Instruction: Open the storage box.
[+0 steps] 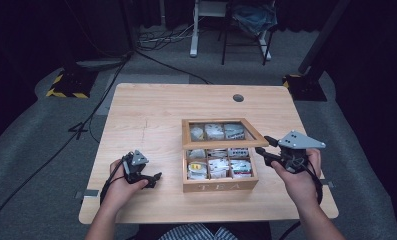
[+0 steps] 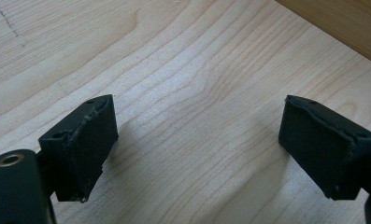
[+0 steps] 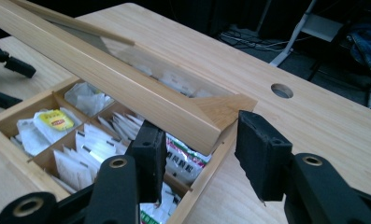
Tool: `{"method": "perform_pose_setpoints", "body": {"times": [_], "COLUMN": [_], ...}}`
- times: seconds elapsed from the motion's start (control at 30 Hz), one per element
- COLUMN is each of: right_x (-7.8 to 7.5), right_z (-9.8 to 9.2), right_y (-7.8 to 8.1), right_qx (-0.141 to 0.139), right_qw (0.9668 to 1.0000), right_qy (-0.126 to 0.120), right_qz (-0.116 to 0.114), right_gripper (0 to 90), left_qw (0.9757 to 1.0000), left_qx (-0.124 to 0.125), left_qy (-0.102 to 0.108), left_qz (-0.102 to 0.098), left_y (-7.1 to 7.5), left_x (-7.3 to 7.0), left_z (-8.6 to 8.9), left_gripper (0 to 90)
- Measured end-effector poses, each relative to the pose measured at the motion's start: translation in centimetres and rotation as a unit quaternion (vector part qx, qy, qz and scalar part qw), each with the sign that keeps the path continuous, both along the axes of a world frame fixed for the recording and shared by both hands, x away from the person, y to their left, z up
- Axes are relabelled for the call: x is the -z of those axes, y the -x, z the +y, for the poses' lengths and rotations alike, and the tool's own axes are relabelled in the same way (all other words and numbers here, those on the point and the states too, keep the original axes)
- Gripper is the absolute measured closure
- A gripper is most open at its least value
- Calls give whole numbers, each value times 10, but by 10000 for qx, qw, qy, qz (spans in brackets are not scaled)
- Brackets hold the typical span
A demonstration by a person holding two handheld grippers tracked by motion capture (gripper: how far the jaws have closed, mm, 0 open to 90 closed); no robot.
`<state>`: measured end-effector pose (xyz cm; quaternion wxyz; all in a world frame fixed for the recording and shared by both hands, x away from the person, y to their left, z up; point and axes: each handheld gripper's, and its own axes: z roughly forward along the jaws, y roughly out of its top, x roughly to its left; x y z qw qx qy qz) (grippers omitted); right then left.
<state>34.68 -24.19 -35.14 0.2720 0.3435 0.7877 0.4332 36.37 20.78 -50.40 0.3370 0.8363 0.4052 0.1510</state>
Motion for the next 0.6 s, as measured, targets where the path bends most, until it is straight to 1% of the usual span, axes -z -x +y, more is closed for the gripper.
{"method": "perform_pose_setpoints", "body": {"times": [0.13,0.17,0.37,0.5,0.6], "right_x": [-3,-4,-5,-8,-9], "right_z": [0,1,2,2,3], "right_y": [-4,-6,-11,-16,-18], "right_qx": [28,48,108,157,184], "right_qw": [10000,9999,9996,9991,9989], "right_qy": [-84,-107,-175,-299,-320], "right_qz": [-44,-90,-189,-242,-280], "right_gripper": [544,546,558,562,564], "left_qw": [10000,10000,10000,10000,10000], "left_qx": [-6,-4,-13,-17,-47], "left_qy": [8,13,6,4,26], "left_qz": [-1,1,-6,-8,11], "left_y": [0,0,0,0,0], "left_x": [0,0,0,0,0], "left_z": [0,0,0,0,0], "left_gripper": [123,123,124,125,131]}}
